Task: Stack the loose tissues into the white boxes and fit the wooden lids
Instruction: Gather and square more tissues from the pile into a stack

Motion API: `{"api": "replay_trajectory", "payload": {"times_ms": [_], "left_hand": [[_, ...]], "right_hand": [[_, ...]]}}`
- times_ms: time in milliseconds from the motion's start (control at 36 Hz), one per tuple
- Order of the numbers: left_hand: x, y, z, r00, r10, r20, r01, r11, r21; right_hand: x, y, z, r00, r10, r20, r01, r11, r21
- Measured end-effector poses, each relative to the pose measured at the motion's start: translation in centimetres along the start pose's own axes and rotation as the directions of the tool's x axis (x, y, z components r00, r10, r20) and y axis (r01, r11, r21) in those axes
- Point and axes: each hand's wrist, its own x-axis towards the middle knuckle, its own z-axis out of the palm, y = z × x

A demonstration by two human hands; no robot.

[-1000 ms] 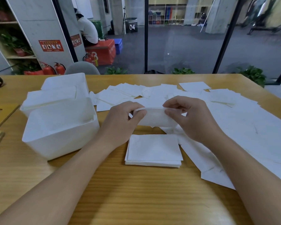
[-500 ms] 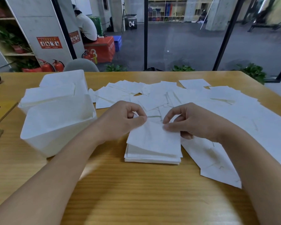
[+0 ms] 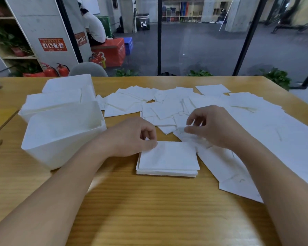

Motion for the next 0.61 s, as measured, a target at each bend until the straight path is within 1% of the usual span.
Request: {"api": "replay_trajectory", "payload": {"times_ms": [28, 56, 139, 194, 306, 417, 500, 611], "left_hand": [[0.0, 0.1, 0.0, 1.0, 0.001, -0.015, -0.001, 1.0, -0.002], [0.0, 0.2, 0.1, 0.999, 0.003, -0.037, -0.003, 1.0, 0.005], [-0.1, 0.5, 0.4, 0.993, 0.023, -0.117, -0.017, 0.999, 0.047], [0.0, 0.7, 0.8, 0.987, 0.036, -0.158, -0.03, 0.999, 0.039], [0.2, 0.9, 1.6, 0.989, 0.04, -0.145, -0.035, 0.999, 0.037], [0.2, 1.0, 2.0, 0.99, 0.039, -0.135, -0.032, 0.998, 0.053], [0.4, 0.9, 2.3, 0.985, 0.039, -0.168, -0.033, 0.999, 0.037], [0.7, 0.8, 2.5, 0.969, 0.016, -0.246, -0.035, 0.997, -0.073]], "right_hand": [[0.0, 0.0, 0.5, 0.999, -0.031, -0.044, 0.03, 0.999, -0.026], [-0.1, 0.0, 1.0, 0.997, -0.057, -0.055, 0.055, 0.998, -0.04], [0.0, -0.1, 2.2, 0.995, -0.101, -0.026, 0.099, 0.992, -0.085], [0.1, -0.4, 2.8, 0.993, -0.118, -0.019, 0.116, 0.987, -0.112], [0.3, -0.8, 3.5, 0.99, -0.138, -0.04, 0.128, 0.975, -0.181], [0.6, -0.9, 3.7, 0.991, -0.126, -0.045, 0.114, 0.97, -0.213], [0.7, -0.8, 3.6, 0.993, -0.096, -0.074, 0.083, 0.984, -0.159], [0.4, -0.8, 2.8, 0.991, -0.043, -0.13, 0.055, 0.994, 0.09]]}}
